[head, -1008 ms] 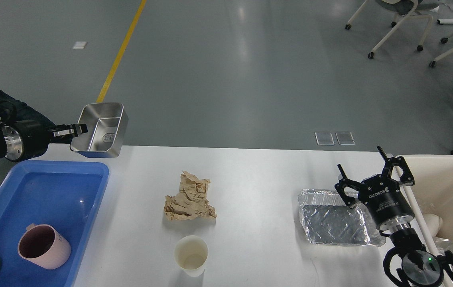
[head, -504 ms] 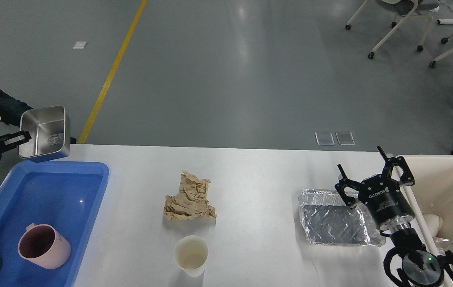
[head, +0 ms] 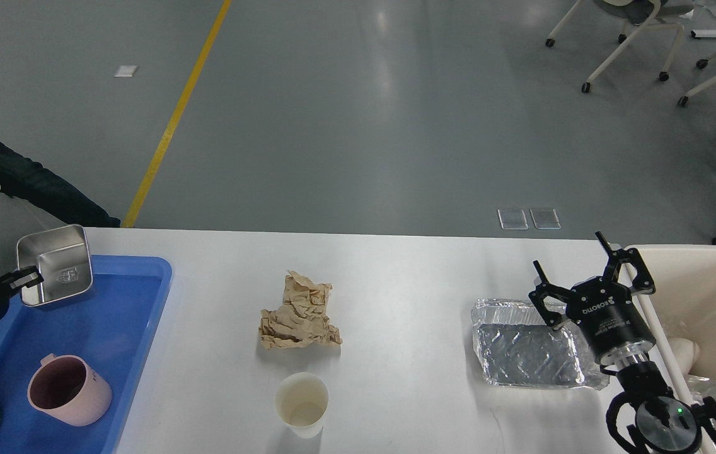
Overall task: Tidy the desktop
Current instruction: 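Lift the steel box and drop it into the blue tray, then move the right gripper down beside the foil tray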
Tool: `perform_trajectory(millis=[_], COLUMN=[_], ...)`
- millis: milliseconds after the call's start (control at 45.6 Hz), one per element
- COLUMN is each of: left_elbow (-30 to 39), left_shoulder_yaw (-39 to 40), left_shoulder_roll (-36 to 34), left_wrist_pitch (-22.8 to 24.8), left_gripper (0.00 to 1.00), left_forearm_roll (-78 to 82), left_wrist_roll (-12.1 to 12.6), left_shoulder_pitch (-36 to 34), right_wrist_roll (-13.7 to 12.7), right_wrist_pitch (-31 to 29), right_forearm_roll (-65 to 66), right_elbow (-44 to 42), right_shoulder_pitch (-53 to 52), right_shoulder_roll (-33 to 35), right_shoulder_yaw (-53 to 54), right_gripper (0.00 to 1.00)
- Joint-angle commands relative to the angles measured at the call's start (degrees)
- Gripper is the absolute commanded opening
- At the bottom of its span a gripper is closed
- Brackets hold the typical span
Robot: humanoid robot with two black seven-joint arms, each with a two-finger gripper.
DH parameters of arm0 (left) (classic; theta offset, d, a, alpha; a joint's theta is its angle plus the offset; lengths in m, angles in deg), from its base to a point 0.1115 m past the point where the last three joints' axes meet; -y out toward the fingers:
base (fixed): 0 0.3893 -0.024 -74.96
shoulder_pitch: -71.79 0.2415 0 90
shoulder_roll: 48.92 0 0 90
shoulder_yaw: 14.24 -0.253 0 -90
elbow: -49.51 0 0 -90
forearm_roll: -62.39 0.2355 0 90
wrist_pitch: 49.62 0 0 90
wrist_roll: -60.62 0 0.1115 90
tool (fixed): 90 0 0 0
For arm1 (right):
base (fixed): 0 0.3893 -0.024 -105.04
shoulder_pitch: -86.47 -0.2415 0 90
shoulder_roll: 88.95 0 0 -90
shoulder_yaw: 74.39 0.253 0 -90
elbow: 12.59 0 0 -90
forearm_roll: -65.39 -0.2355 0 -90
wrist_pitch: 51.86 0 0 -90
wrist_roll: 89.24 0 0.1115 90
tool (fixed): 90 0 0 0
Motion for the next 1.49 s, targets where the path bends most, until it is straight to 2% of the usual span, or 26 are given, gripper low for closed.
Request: perform_trajectory(millis=[0,153,351,417,460,548,592,658,745,877,987,1074,1096,1250,1359,1469], left_elbow=[-0.28,-0.28,-0.19,-0.1,-0.1,-0.1,-0.01,0.34,0.87,4.55,10.61,17.63,22.61,34.96,37.69,38.13], left_shoulder_yaw=[-1.13,-1.13,-0.43,0.1,0.62,2.2,2.91,3.08,3.26,9.57,18.8,27.06,31.69,41.66,45.97,46.94], left_shoulder_roll=[1.34,1.79,1.17,0.91,0.65,-1.02,-2.08,-2.61,-2.61,-1.99,-1.91,-1.29,-1.12,2.83,6.88,9.43], left_wrist_pitch=[-0.29,-0.38,0.85,2.51,5.93,15.68,19.03,22.2,23.96,24.32,23.62,22.74,21.6,17.12,15.53,14.04], left_gripper=[0.15,0.27,0.84,0.93,0.95,0.97,0.97,0.97,0.97,0.97,0.97,0.97,0.97,0.97,0.97,0.97], left_forearm_roll=[-0.03,-0.03,-2.74,-7.74,-13.62,-29.78,-38.74,-50.44,-61.61,-72.26,-78.68,-79.66,-79.92,-79.74,-79.66,-79.74], left_wrist_roll=[0.06,-0.2,-0.47,-0.55,-0.55,-0.38,-0.2,-0.2,-0.2,-0.2,-0.2,-0.29,-0.29,-0.47,-0.47,-0.47], left_shoulder_pitch=[0.1,0.98,0.37,-1.12,-3.75,-7.8,-8.5,-9.21,-10.79,-9.39,-2.02,3.52,8.23,18.81,23.3,24.71], right_wrist_roll=[0.0,0.0,0.0,0.0,0.0,0.0,0.0,0.0,0.0,0.0,0.0,0.0,0.0,0.18,0.53,0.71], right_wrist_pitch=[0.0,0.0,0.0,0.0,0.0,0.0,0.0,0.0,0.09,0.09,0.09,0.09,0.09,0.0,-0.09,-1.05], right_forearm_roll=[-0.01,0.08,-0.01,-0.01,-0.01,-0.01,-0.01,0.08,-0.01,-0.01,-0.01,0.08,0.08,2.01,5.52,7.72], right_elbow=[0.0,0.0,0.0,0.0,0.0,0.0,0.0,0.0,0.0,0.0,0.0,0.0,0.0,0.0,0.0,0.09], right_shoulder_pitch=[0.0,0.18,0.18,0.18,0.18,0.18,0.18,0.27,0.18,0.27,0.36,0.27,0.18,0.09,0.18,1.23], right_shoulder_roll=[0.05,0.05,-0.04,-0.04,-0.04,-0.04,-0.04,-0.04,-0.13,-0.22,-0.13,-0.13,-0.13,0.05,0.84,3.91], right_shoulder_yaw=[0.0,0.0,0.0,0.0,0.0,0.0,0.0,0.0,0.0,-0.61,-0.61,-0.79,-0.79,-2.02,-2.9,-4.82], right_gripper=[1.0,1.0,1.0,1.0,1.0,1.0,1.0,1.0,1.0,1.0,1.0,1.0,1.0,1.0,1.0,1.0])
